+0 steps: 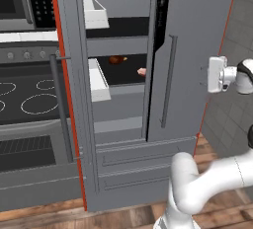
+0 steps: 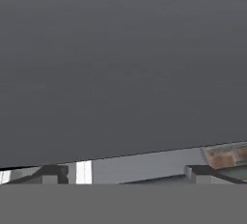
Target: Place the steak on the counter behind the older steak on the same shelf of the fridge to maintain FIFO order. Close the fridge door when finished.
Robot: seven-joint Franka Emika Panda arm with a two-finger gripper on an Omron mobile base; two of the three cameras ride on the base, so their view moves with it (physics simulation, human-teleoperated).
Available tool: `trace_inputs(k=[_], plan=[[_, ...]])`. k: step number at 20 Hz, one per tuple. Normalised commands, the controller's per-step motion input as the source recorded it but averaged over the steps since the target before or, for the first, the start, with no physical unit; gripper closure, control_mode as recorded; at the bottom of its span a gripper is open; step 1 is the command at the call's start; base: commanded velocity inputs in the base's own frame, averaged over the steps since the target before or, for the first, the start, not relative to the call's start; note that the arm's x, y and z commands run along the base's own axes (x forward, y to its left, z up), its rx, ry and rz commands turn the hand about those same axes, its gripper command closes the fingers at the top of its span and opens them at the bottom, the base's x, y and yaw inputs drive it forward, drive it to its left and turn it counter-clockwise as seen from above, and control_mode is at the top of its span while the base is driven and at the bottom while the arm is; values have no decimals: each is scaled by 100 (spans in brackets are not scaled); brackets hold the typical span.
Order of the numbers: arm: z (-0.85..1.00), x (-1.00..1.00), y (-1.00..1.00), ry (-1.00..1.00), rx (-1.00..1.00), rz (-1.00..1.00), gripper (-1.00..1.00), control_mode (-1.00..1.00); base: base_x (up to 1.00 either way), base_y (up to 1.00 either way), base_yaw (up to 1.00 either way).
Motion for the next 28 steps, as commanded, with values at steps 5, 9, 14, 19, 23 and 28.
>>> trace_inputs(k=[5,9,14,19,23,28], plan=[[0,-100,5,-47,-5,0,-100,-100,0,0,0],[-3,-100,30,-58,-14,0,-100,-100,0,0,0],[-15,-100,54,-54,-20,2,-100,-100,0,0,0],[0,-85,100,-26,-36,1,-100,-100,0,0,0],[0,-17,69,-5,-25,0,-100,-100,0,0,0],[-20,-8,11,1,-9,0,-100,-100,0,0,0]])
